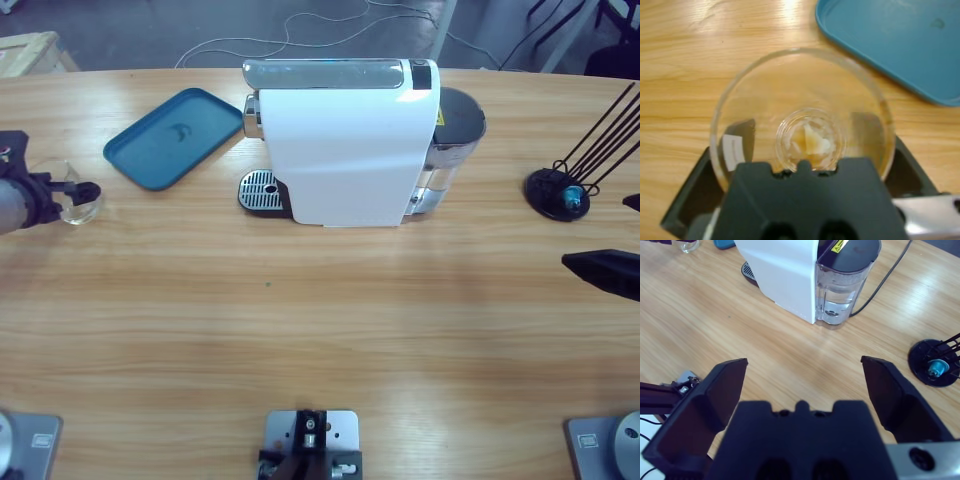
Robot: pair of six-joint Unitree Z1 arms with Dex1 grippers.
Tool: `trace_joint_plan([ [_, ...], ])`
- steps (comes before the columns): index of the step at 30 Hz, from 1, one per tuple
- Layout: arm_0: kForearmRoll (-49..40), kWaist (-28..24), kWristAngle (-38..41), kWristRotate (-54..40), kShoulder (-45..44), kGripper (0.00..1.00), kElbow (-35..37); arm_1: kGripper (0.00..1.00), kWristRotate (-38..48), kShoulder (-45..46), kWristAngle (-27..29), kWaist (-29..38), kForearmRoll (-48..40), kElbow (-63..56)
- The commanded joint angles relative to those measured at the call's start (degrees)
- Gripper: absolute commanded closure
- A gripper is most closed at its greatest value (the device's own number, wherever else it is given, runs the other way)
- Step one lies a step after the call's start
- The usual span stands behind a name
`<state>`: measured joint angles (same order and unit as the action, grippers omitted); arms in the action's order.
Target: Pour coffee
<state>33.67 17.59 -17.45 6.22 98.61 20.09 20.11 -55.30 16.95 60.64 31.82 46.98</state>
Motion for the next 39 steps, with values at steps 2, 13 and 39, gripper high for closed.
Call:
trace_joint_plan([
  [2,4.47,-0.45,0.47,-1.28,-0.28,1.000,-4.36,0.000,0.81,-1.06,0.89,0.62,-0.53,-1.40],
  [13,2.33,-0.41,24.57,-28.24,-15.09,1.000,-5.57,0.000,-0.27,-0.08,0.31,0.62,1.23,0.16],
  [39,-16.80,6.44,57.02,-44.71,13.01,1.000,27.88,0.000,-1.62,5.18,2.12,0.53,14.01,4.35],
])
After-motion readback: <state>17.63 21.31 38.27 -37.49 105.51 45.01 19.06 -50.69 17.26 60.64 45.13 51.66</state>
